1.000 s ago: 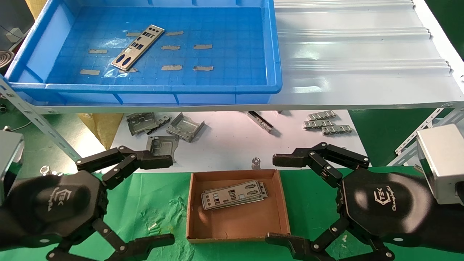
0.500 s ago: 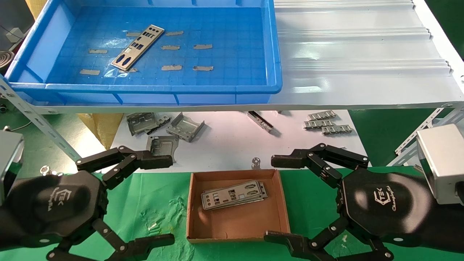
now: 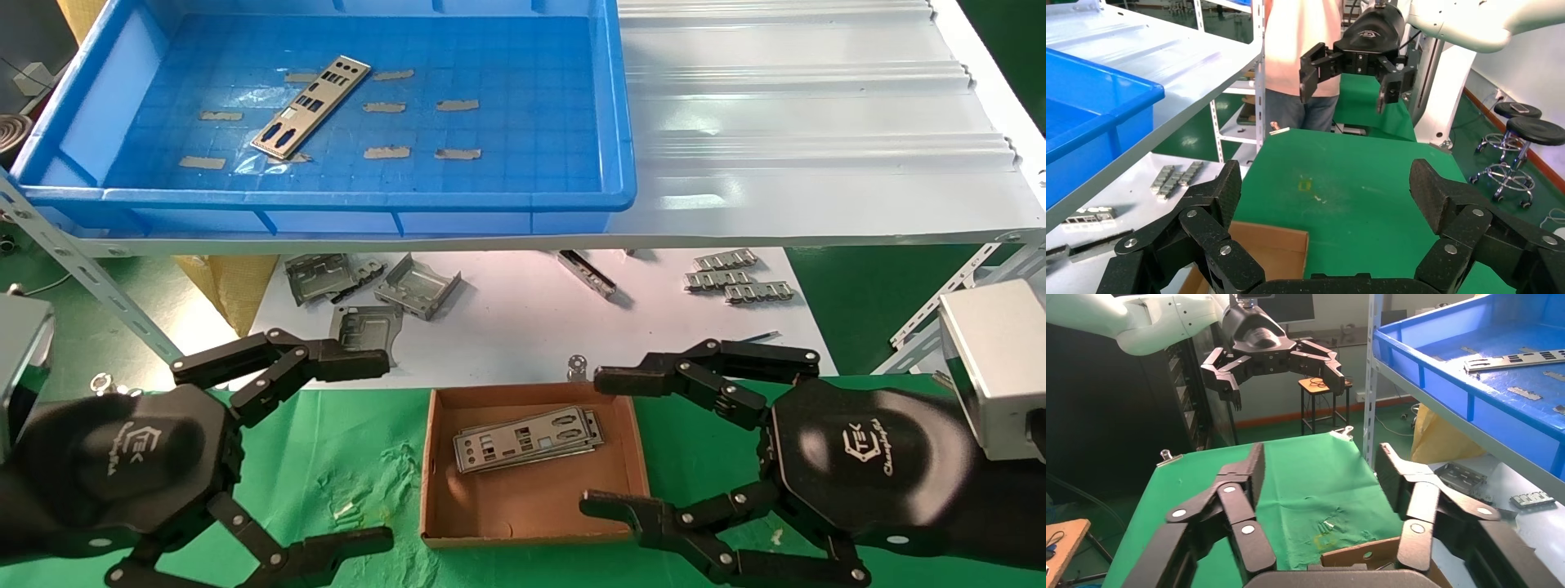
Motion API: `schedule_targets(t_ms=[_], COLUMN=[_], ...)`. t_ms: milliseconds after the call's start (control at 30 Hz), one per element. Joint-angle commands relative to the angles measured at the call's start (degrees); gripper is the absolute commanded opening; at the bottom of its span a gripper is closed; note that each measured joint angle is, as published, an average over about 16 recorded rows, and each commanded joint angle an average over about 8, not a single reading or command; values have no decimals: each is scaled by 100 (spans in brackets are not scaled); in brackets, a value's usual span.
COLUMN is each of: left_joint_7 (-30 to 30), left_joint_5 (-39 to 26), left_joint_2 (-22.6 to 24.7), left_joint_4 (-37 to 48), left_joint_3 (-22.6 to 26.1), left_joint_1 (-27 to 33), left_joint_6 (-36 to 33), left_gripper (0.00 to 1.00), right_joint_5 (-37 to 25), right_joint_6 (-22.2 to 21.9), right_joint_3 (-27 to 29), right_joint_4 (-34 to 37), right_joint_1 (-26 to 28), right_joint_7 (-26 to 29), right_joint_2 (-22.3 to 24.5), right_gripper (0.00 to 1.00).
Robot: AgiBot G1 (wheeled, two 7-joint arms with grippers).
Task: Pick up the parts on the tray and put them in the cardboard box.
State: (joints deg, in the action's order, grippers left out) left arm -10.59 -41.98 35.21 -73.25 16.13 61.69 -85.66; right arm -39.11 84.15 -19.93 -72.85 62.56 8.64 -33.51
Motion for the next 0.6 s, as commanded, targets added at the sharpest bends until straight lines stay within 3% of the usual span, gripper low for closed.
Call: schedule_targets(t_ms=[33, 600], left_joint_7=[0, -1], left_joint_5=[0, 1], left_joint_2=[0, -3], left_joint_4=[0, -5], left_joint_3=[0, -2], left_joint_1=[0, 1], left_joint_6=[0, 1], left_gripper=[100, 100], right_joint_5=[0, 0], right_joint_6=[0, 0], right_joint_3=[0, 0], right_joint_4=[0, 0], right_joint_1=[0, 0], right_joint_7=[0, 0], right_joint_2=[0, 0], right_gripper=[0, 0])
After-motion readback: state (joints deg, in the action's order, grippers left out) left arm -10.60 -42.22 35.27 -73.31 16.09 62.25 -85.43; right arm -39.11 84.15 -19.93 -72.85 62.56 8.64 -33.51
